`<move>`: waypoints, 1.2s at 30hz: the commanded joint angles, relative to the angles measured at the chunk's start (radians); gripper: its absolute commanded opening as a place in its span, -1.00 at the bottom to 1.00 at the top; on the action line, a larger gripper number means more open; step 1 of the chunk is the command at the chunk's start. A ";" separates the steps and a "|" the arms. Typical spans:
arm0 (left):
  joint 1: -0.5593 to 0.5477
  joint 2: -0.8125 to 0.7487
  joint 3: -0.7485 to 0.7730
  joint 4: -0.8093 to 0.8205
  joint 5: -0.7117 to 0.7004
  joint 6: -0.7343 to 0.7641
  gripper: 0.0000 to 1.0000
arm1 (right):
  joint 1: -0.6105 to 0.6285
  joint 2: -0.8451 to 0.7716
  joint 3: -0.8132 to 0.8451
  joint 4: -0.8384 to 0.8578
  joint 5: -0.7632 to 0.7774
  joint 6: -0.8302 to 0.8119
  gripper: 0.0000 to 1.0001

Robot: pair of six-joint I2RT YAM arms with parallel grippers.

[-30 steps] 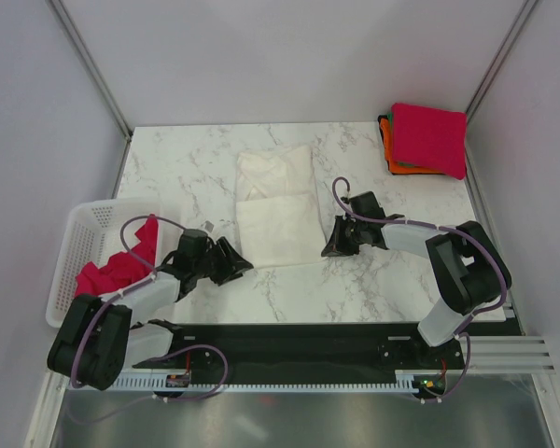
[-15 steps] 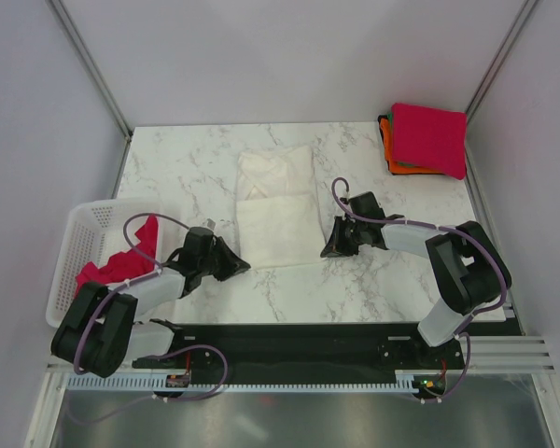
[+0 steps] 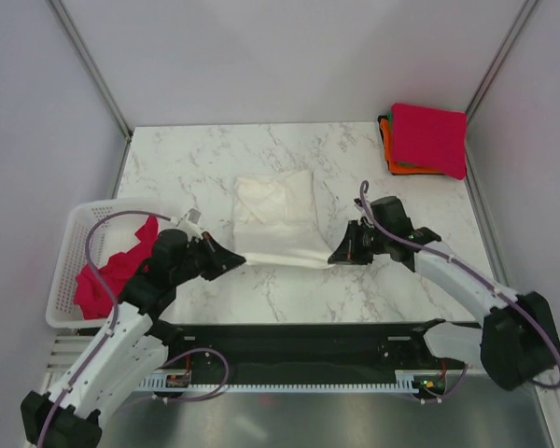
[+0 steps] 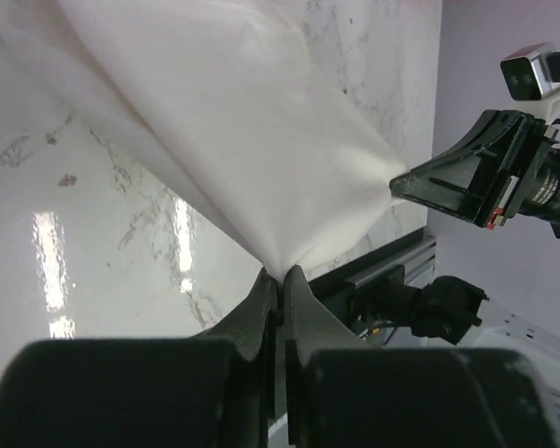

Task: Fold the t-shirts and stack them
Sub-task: Fold the tshirt

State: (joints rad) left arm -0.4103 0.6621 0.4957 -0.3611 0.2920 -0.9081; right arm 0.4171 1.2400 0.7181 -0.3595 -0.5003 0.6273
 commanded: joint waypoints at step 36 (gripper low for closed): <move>0.099 0.557 0.598 -0.314 -0.221 0.305 -0.96 | -0.057 0.358 0.671 -0.441 0.270 -0.161 -1.00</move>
State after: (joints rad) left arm -0.3546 1.1790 1.0409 -0.6960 0.1673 -0.6968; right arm 0.3897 1.5497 1.3205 -0.7959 -0.3222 0.5301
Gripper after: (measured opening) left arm 0.039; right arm 0.040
